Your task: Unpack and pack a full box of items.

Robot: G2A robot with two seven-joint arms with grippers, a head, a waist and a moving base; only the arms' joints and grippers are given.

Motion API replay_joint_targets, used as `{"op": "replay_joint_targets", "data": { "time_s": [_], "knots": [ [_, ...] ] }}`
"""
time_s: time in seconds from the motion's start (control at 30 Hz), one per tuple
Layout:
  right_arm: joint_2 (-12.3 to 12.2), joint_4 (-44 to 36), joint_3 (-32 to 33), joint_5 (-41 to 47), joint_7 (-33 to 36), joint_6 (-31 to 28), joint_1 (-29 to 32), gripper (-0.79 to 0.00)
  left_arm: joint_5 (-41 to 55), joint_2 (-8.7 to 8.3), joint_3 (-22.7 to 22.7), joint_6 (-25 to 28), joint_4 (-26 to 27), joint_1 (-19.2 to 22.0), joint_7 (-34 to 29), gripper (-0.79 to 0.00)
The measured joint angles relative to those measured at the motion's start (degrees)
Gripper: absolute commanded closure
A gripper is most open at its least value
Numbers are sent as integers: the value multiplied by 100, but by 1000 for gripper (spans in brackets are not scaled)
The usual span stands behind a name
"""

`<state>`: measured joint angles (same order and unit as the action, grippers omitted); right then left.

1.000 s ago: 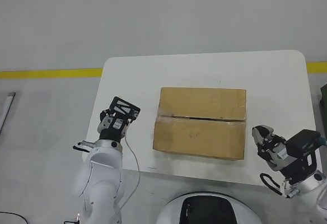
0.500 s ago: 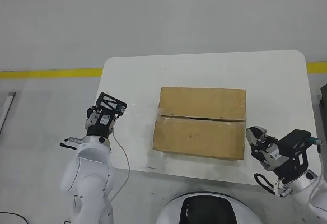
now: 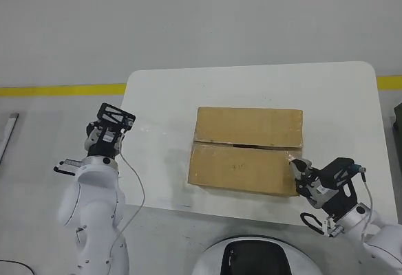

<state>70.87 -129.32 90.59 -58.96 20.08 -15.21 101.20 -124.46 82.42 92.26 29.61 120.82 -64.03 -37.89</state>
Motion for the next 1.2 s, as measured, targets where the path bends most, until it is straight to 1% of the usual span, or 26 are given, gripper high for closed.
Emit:
{"op": "replay_joint_targets", "data": {
  "time_s": [0.13, 0.17, 0.2, 0.23, 0.53, 0.77, 0.87, 0.93, 1.03, 1.2],
  "knots": [
    [-8, -2, 19, -14, 14, 46, 1, 0, -18, -27, 71, 10, -132, 72, 22, 0],
    [-11, -5, 22, -17, 15, 56, 4, 0, -41, -37, 95, 24, -165, 90, 21, -74],
    [-12, -7, 22, -18, 14, 63, 6, 0, -63, -45, 108, 44, -184, 101, 13, -320],
    [-14, -9, 22, -20, 12, 69, 9, 0, -86, -52, 121, 70, -199, 109, -8, -785],
    [-27, -26, -9, -46, -56, 134, 36, 0, -72, -108, 326, 164, -206, 55, -212, -785],
    [-38, -29, 15, -53, -78, 181, 44, 0, -81, -163, 500, 198, -187, 75, -152, -785],
    [-39, -75, 45, -15, -148, 245, 28, 0, 13, -173, 466, 193, -116, 87, -105, -785],
    [-38, -142, 85, 8, -200, 304, 20, 0, 163, -168, 342, 209, -21, 61, -62, -785],
    [-43, -270, 224, 11, -246, 396, 13, 0, 445, -145, -40, 287, 275, -16, -66, -785],
    [-55, -405, 618, 63, -304, 509, 71, 0, 890, -85, -1050, 396, 695, -170, -200, -785]
  ]
}}
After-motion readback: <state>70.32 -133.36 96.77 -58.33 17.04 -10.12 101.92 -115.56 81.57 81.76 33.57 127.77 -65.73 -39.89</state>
